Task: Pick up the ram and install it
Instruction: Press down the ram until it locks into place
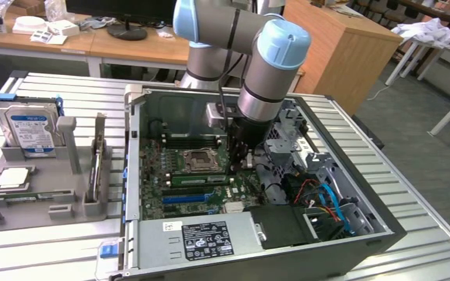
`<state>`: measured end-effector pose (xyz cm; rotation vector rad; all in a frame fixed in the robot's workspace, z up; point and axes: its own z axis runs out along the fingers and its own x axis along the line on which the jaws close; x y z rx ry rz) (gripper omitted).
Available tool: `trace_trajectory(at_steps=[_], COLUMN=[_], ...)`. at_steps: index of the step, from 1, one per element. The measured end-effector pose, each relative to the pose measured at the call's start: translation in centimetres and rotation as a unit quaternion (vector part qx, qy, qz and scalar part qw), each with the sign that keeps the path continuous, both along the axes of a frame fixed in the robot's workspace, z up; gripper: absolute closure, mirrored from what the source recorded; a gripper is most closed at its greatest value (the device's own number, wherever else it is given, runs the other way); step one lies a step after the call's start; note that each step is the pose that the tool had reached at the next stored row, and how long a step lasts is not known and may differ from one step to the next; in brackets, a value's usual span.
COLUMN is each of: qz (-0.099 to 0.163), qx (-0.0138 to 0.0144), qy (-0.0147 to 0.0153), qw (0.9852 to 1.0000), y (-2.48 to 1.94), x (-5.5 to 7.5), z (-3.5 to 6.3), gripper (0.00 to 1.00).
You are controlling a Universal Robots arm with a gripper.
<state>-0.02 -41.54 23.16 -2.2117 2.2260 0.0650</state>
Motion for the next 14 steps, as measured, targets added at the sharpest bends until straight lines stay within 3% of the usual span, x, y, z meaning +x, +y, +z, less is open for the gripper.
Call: trace_trajectory(at_steps=[3,14], qz=[0.0,0.0], qx=[0.0027,0.0027], qy=[0.0,0.0], qw=[1.0,1.0], y=[0.0,0.0], x=[0.01,0.01], z=[-0.17,-0.41], gripper=[0.89,0.89])
